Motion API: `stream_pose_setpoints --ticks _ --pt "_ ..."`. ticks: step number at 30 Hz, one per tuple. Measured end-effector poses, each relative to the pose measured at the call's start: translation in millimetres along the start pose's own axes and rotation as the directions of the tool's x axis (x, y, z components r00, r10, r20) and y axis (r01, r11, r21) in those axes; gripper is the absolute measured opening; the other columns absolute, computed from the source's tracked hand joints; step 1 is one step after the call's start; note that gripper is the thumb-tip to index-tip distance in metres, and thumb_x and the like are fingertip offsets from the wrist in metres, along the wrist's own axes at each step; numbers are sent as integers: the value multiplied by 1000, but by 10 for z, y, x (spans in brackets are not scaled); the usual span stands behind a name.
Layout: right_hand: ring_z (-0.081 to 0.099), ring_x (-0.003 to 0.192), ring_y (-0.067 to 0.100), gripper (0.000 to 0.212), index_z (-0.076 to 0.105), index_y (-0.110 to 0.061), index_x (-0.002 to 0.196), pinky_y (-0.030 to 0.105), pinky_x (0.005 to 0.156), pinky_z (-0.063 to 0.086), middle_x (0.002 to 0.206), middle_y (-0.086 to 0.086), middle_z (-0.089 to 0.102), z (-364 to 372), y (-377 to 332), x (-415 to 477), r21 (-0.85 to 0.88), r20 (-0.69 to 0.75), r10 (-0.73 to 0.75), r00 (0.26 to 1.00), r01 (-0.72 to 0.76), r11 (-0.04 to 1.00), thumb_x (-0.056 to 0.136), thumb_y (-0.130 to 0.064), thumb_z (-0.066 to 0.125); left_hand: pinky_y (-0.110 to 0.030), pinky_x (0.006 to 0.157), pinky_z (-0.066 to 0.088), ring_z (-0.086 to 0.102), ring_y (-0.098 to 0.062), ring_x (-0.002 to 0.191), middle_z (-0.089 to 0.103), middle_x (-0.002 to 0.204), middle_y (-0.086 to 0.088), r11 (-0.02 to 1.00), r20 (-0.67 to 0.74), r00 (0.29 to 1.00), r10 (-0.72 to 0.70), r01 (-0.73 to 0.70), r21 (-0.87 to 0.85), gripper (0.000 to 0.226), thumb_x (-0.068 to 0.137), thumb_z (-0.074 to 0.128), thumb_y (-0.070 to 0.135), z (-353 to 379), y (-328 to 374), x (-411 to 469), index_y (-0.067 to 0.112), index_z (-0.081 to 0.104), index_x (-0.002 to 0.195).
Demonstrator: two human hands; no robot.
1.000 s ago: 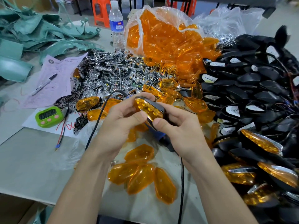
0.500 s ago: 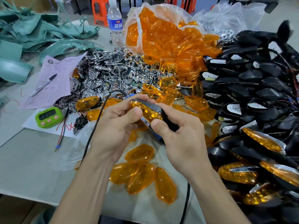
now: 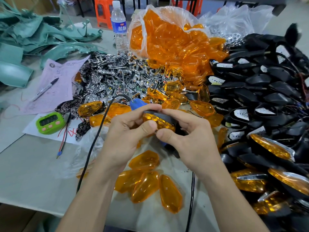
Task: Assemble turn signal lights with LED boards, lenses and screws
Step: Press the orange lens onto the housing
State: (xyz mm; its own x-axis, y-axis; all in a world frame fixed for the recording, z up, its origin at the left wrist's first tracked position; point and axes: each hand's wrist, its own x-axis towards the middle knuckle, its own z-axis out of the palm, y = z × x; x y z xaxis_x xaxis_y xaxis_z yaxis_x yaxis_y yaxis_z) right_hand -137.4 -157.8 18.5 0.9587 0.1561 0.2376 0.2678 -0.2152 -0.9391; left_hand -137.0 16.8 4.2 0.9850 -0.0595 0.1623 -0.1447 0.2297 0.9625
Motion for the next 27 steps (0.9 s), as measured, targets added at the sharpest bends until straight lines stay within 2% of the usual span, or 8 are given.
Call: stream_pose_setpoints --ticks 4,12,16,19,20,22,24,27 --pt "73 110 12 45 76 -30 122 42 97 59 112 -13 78 17 52 -46 113 -19 -22 1000 24 993 81 -14 86 -37 88 60 73 -26 107 76 118 -12 990 13 998 -68 69 -121 40 90 63 37 13 46 -7 11 78 117" --pt "74 105 8 42 77 -28 122 42 92 61 108 -15 79 127 69 -72 106 -106 68 992 -57 993 81 -28 84 -47 85 62 75 -34 101 79 105 -13 999 -155 988 -18 22 24 22 98 62 21 104 97 68 17 83 95" --pt "76 83 11 24 74 -50 108 45 77 62 87 -15 79 44 -8 16 -112 4 91 996 -90 990 84 -48 77 -53 85 63 75 -30 98 80 99 -4 980 -200 980 1 39 197 27 103 59 20 124 127 137 21 84 92" --pt "75 71 6 33 70 -45 114 28 62 59 77 -15 78 -67 -32 116 -249 131 199 971 -162 955 83 -52 78 -45 90 61 75 -12 99 81 95 9 932 -204 978 53 25 362 20 97 65 29 143 103 175 31 84 93" --pt "77 76 9 31 72 -40 116 27 65 60 81 -11 79 -87 -38 143 -191 145 221 965 -192 963 85 -44 80 -43 93 60 74 -8 101 80 98 12 927 -199 979 52 26 373 17 96 66 32 162 88 180 35 83 98" --pt "78 86 17 22 78 -25 112 29 74 61 93 0 81 -121 -36 182 115 112 229 967 -242 964 90 -26 78 -37 95 59 72 -5 108 78 109 16 964 -162 986 -40 81 254 22 95 66 40 208 58 173 42 77 113" --pt "76 92 20 27 77 -12 112 32 81 60 104 7 79 -165 -26 205 462 85 270 959 -278 842 88 -25 74 -26 93 59 68 0 115 74 119 23 978 -51 988 -145 151 146 30 90 64 49 238 23 122 53 69 120" --pt "71 101 29 41 70 -1 120 40 87 61 113 17 74 -210 29 206 698 109 315 943 -298 651 87 -27 68 -35 100 57 69 -8 117 74 121 15 962 40 973 -226 217 164 36 81 72 56 353 -75 17 54 69 117"
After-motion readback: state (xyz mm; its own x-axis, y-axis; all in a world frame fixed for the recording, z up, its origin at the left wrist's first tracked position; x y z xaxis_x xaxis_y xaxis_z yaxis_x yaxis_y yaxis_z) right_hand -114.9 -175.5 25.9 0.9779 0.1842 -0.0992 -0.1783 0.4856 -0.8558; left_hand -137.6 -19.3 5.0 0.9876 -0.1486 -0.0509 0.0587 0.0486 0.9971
